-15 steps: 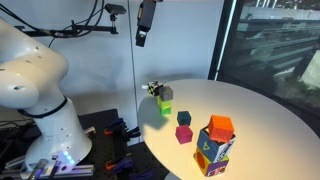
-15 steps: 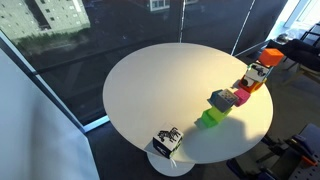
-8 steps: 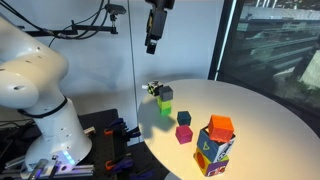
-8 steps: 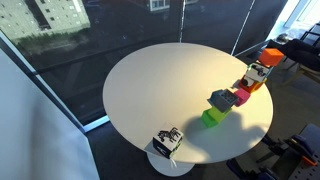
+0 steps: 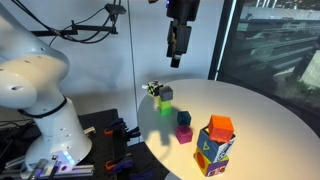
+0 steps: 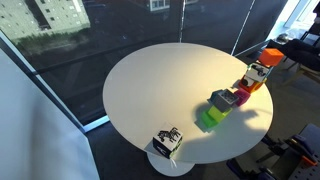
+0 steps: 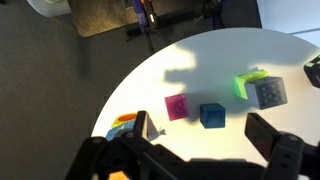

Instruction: Remove the orange block from the stack and put it on top of the blue block

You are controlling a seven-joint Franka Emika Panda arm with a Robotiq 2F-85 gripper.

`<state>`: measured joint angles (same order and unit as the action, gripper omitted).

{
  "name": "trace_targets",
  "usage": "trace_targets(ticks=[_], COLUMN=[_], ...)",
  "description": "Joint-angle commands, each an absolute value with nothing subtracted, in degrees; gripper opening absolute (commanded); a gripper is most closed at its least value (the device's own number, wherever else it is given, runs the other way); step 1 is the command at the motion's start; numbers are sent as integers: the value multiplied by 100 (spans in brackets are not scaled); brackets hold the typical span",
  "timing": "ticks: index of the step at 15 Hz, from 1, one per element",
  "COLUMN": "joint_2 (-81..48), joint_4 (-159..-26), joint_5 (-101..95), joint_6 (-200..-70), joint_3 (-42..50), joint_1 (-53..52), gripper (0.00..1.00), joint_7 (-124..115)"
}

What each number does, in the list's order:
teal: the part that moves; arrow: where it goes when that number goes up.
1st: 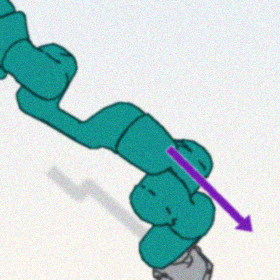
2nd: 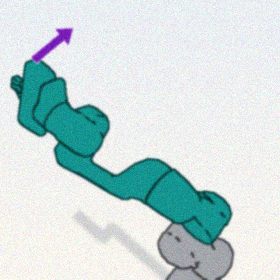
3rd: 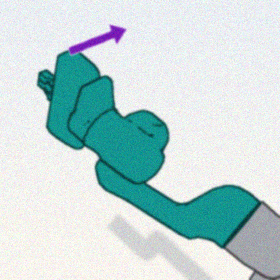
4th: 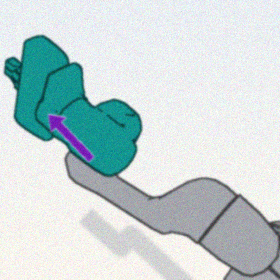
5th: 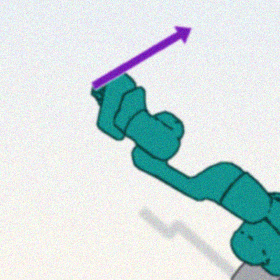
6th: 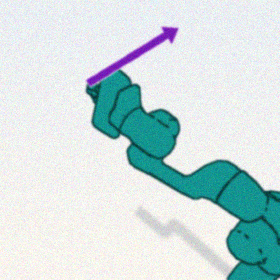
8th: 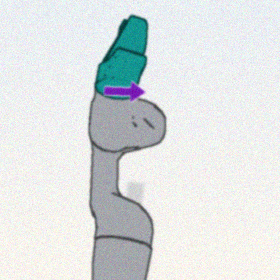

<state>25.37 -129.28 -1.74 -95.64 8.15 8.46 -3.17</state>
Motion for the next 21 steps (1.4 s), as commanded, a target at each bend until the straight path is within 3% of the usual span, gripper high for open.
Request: trace_targets(ticks=[1,10,21], joint_2=[2161,1324,742], joint_4=[-12829,-12871,-12880], joint_5=[-240,-626,-601], joint_6=[-10140,-11745,-12413], joint_3=[898,985,1286], joint_1=[940,1138,1304], gripper=[100,100,100], joint_7=[-272,-364,-336])
